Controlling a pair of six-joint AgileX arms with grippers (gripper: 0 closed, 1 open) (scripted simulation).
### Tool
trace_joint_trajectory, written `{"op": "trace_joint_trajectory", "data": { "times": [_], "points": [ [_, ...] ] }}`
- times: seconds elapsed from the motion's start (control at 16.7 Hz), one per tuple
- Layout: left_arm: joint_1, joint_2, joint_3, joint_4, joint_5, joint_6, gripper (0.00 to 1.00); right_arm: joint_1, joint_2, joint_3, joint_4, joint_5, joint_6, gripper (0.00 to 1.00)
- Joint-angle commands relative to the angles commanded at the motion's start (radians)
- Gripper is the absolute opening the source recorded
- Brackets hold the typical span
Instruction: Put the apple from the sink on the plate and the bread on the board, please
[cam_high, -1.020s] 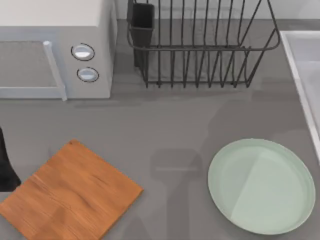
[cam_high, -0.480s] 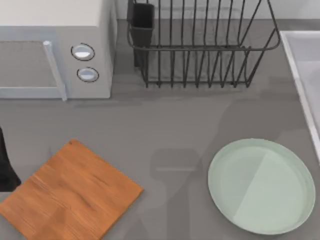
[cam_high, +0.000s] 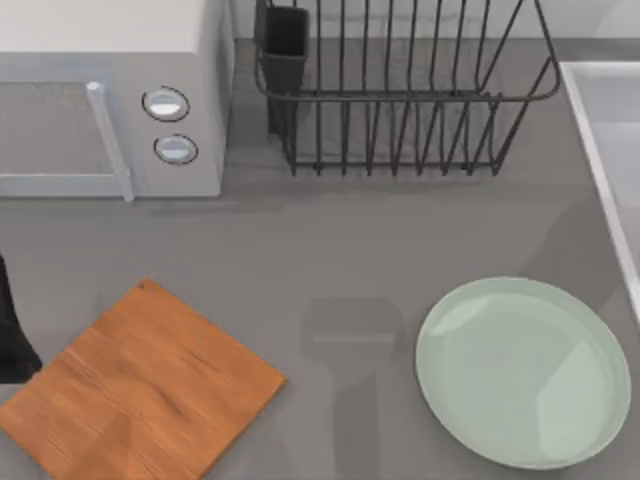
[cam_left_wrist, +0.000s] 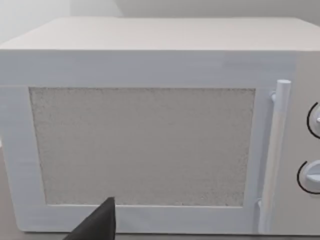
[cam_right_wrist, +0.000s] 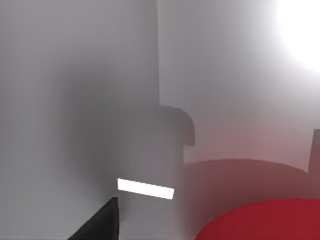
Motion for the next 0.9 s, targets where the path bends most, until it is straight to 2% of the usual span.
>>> {"op": "trace_joint_trajectory", "data": {
  "times": [0.36,0.9],
  "points": [
    [0.0,0.0,0.0,0.0,0.0,0.0,1.0,-0.001,0.028,-0.018,0.035,0.0,0.0,1.0],
    [0.0,0.0,0.0,0.0,0.0,0.0,1.0,-0.001,0.028,-0.018,0.035,0.0,0.0,0.32]
  ]
}}
